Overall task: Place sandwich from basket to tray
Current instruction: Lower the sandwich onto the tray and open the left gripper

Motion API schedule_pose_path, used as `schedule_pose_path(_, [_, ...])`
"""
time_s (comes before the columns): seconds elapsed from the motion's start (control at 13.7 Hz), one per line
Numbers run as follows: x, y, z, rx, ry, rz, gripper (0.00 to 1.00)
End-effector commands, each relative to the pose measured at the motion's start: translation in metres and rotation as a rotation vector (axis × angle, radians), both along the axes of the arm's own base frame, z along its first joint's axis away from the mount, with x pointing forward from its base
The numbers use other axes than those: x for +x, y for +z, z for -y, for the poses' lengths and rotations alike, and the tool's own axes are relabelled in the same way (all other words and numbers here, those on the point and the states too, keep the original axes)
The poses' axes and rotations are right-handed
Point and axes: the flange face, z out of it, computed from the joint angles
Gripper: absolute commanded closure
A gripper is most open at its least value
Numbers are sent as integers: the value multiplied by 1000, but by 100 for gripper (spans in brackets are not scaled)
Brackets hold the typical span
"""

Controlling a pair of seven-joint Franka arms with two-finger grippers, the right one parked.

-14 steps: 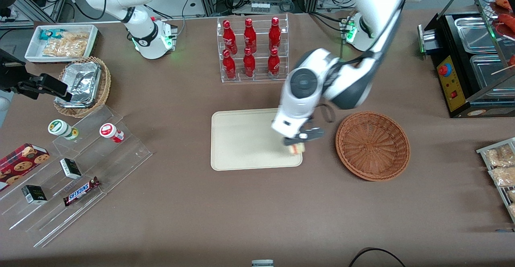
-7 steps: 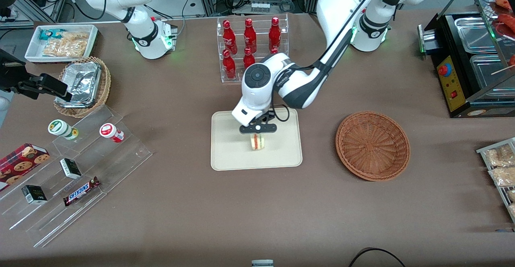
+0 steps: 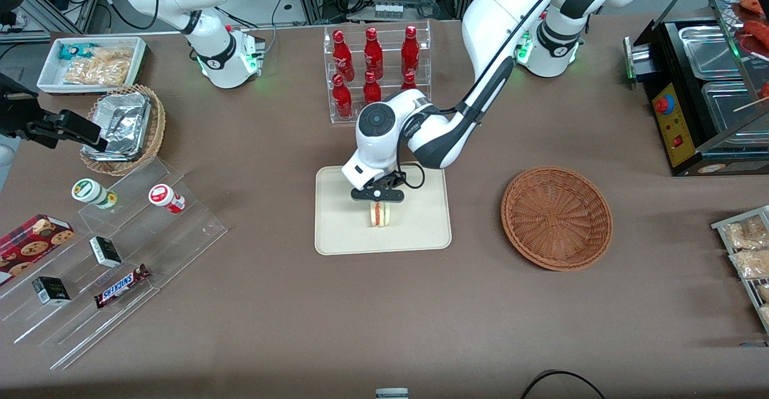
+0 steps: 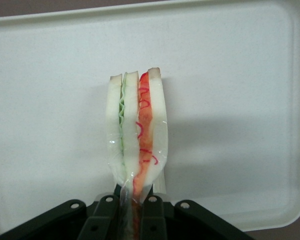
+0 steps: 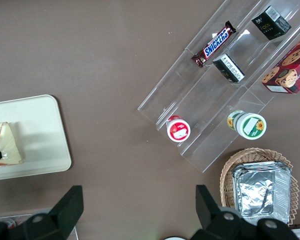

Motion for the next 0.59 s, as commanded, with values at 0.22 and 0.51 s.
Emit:
schedule_pose_path(0.22, [7,-6,1,0,56,10,49])
schedule_pose_path(0.51, [21,39,-4,-40,102,49,0])
